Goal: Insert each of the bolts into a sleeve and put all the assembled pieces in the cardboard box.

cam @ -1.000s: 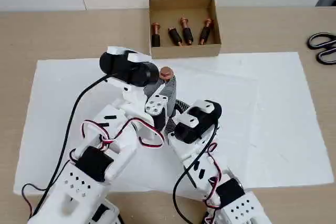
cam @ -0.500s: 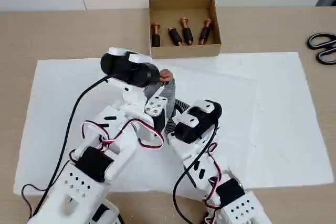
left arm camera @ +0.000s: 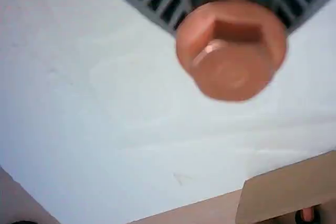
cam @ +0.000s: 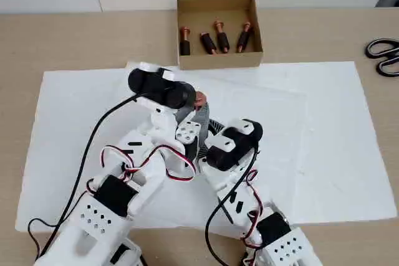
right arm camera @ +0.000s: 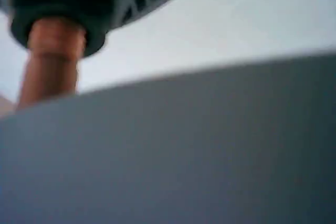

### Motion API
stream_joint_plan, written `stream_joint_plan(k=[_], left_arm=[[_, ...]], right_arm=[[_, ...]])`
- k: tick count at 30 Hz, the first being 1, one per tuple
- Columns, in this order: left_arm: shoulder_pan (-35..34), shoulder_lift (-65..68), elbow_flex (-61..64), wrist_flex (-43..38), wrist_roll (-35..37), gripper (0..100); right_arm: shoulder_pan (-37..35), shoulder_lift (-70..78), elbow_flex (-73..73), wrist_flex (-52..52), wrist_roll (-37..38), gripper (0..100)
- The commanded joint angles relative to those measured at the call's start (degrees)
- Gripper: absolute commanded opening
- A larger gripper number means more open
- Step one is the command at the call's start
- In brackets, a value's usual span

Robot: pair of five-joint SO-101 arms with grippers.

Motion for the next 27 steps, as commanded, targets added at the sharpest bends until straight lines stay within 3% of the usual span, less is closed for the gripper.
stream_joint_plan(k=[1, 16, 22, 27], left_arm=[[0.2, -1.5, -0.5, 1.3, -0.6, 1], [0.4, -1.1, 1.1, 4.9, -0.5, 1], [0.4, -1.4, 1.9, 6.5, -0.3, 17], [0.4, -1.6, 0.3, 7.4, -0.3, 19]], right_arm=[[-0.1, -0.7, 0.4, 0.0, -0.6, 0.3], [-0.1, -0.7, 0.4, 0.1, -0.5, 0.3], [-0.1, -0.7, 0.4, 0.1, -0.5, 0.3], [-0.1, -0.7, 0.4, 0.1, -0.5, 0.3]])
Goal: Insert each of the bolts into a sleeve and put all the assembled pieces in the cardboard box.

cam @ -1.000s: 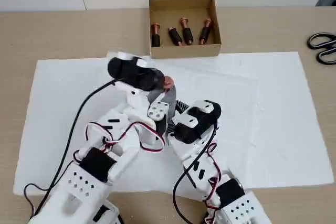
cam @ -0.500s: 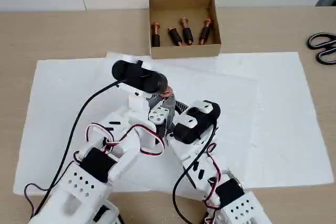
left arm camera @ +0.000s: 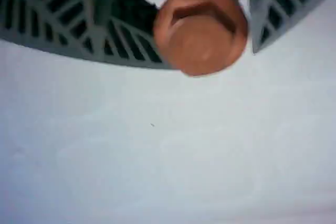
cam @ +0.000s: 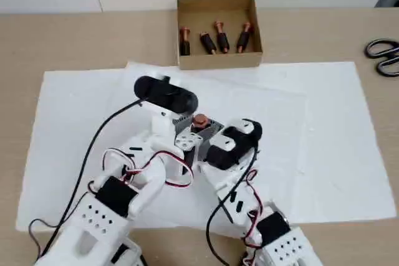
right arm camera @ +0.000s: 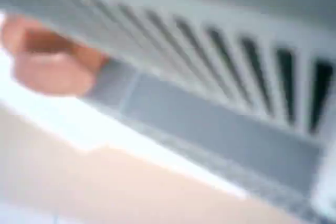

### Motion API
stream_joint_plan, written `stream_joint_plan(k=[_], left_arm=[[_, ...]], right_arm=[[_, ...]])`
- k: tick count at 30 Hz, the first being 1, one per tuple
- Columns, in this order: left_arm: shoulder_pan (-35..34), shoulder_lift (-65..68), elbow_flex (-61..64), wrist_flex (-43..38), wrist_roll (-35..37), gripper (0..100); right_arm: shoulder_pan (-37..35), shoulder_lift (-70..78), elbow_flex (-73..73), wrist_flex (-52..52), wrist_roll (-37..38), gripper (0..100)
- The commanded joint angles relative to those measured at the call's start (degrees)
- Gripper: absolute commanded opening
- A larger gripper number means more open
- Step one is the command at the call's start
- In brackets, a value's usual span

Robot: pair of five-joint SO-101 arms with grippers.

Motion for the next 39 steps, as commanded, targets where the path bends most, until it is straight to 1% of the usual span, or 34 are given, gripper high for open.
stream_joint_plan(k=[1, 6, 8, 11, 15, 19, 22, 24, 25, 27, 30, 32, 35, 39], left_arm=[[0.4, -1.2, -3.4, 1.1, -0.3, 19], [-1.2, -1.2, -14.5, 8.3, -0.3, 19], [-3.8, -1.2, -18.0, 11.2, -0.3, 19], [-10.4, -1.2, -21.8, 15.7, -0.4, 19], [-20.5, -1.2, -25.0, 24.3, -0.6, 20], [-28.8, -1.2, -29.1, 32.9, -0.7, 20], [-32.1, -1.3, -32.0, 36.7, -1.2, 20], [-33.5, -1.3, -33.8, 39.2, -3.6, 19], [-34.2, -1.3, -34.3, 40.5, -4.8, 19], [-34.9, -1.3, -34.9, 42.2, -6.0, 19], [-34.7, -1.3, -34.9, 43.3, -6.1, 19], [-34.5, -1.3, -34.9, 43.6, -6.1, 19], [-34.5, -1.4, -34.9, 43.3, -6.1, 19], [-34.5, -6.8, -34.9, 43.2, -6.1, 19]], right_arm=[[-0.2, -0.6, 0.4, 0.0, -0.4, 0.3], [0.0, -0.6, 0.4, 0.0, -0.4, 0.3], [0.0, -0.6, 0.4, 0.0, -0.4, 0.3], [0.0, -0.6, 0.4, 1.0, -0.3, 0.3], [0.6, -1.1, -0.1, 7.1, -0.2, 0.3], [5.6, -0.7, -5.6, 14.7, -0.2, 0.3], [8.6, -0.5, -15.2, 24.8, -0.1, 0.3], [9.3, -0.4, -20.7, 30.5, 0.0, 0.3], [9.6, -0.1, -22.7, 32.3, 0.7, 0.3], [10.9, 1.8, -25.8, 32.1, 1.8, 0.3], [14.2, 8.8, -31.1, 28.5, 3.2, 0.3], [15.9, 16.1, -36.0, 26.1, 4.0, 0.3], [17.1, 29.9, -45.4, 23.2, 4.0, 0.3], [17.3, 50.8, -60.4, 19.9, 3.9, 0.3]])
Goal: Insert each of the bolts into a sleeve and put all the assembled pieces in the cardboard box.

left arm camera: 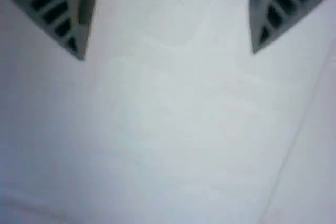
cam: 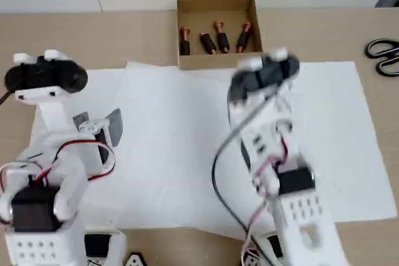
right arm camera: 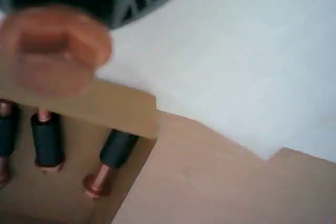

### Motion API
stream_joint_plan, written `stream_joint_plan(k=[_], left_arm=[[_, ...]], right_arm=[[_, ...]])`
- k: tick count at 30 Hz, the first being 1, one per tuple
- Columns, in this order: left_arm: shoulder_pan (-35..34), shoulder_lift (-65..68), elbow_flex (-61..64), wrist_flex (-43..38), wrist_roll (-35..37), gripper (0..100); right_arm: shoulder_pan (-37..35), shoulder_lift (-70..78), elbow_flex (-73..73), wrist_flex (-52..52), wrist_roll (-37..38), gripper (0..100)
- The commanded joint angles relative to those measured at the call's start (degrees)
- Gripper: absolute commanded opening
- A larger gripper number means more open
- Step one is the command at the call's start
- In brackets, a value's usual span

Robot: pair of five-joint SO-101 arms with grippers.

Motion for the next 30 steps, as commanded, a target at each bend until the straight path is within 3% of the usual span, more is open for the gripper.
stream_joint_plan(k=[1, 10, 16, 30], left_arm=[[0.0, -5.8, -2.2, -0.4, -0.1, 19], [-0.4, -24.3, 4.1, -7.4, -0.4, 19], [-0.4, -34.2, 11.6, -9.2, -0.4, 19], [-0.4, -43.6, 22.0, -9.2, -0.4, 19]], right_arm=[[0.5, 19.6, -17.8, -4.4, 0.4, 0.3], [0.7, 64.0, -58.5, -9.0, 0.4, 0.3], [0.6, 84.8, -82.5, -8.8, 0.4, 0.3], [0.4, 105.7, -100.1, -8.9, 0.6, 0.9]])
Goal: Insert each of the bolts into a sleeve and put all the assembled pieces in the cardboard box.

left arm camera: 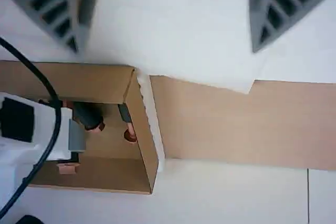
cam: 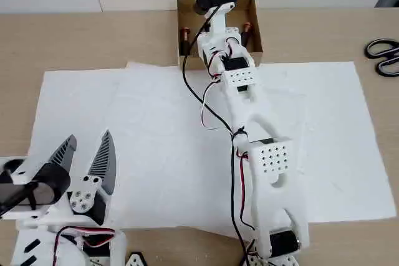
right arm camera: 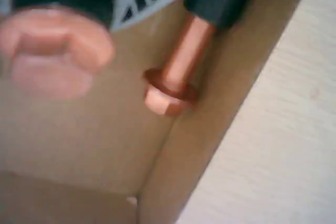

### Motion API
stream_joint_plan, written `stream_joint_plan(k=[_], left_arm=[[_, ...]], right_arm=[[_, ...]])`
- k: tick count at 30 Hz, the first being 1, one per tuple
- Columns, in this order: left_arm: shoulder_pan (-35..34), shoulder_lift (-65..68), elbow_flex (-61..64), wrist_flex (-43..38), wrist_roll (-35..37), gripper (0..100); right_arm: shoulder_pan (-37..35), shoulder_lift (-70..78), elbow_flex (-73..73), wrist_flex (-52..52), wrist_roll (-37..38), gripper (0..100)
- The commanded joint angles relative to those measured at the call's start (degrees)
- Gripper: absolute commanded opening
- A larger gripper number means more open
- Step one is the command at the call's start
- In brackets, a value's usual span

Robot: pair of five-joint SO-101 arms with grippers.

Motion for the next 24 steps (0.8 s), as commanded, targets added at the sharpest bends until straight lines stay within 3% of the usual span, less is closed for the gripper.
stream_joint_plan(k=[1, 8, 18, 24], left_arm=[[-0.4, -1.3, 1.2, -1.3, -0.4, 19], [-0.4, -2.5, 2.1, -1.1, -0.4, 19], [-0.2, -2.5, 2.0, -0.9, -0.2, 19], [-0.1, -2.5, 2.0, -1.2, -0.2, 19]], right_arm=[[0.3, 0.0, -6.4, -1.5, 0.5, 2.6], [0.3, 1.3, -6.7, -1.4, 0.6, 25.5], [0.7, -1.6, -8.0, 0.3, 0.7, 26.6], [0.7, -16.5, -9.1, 21.3, 0.4, 26.6]])
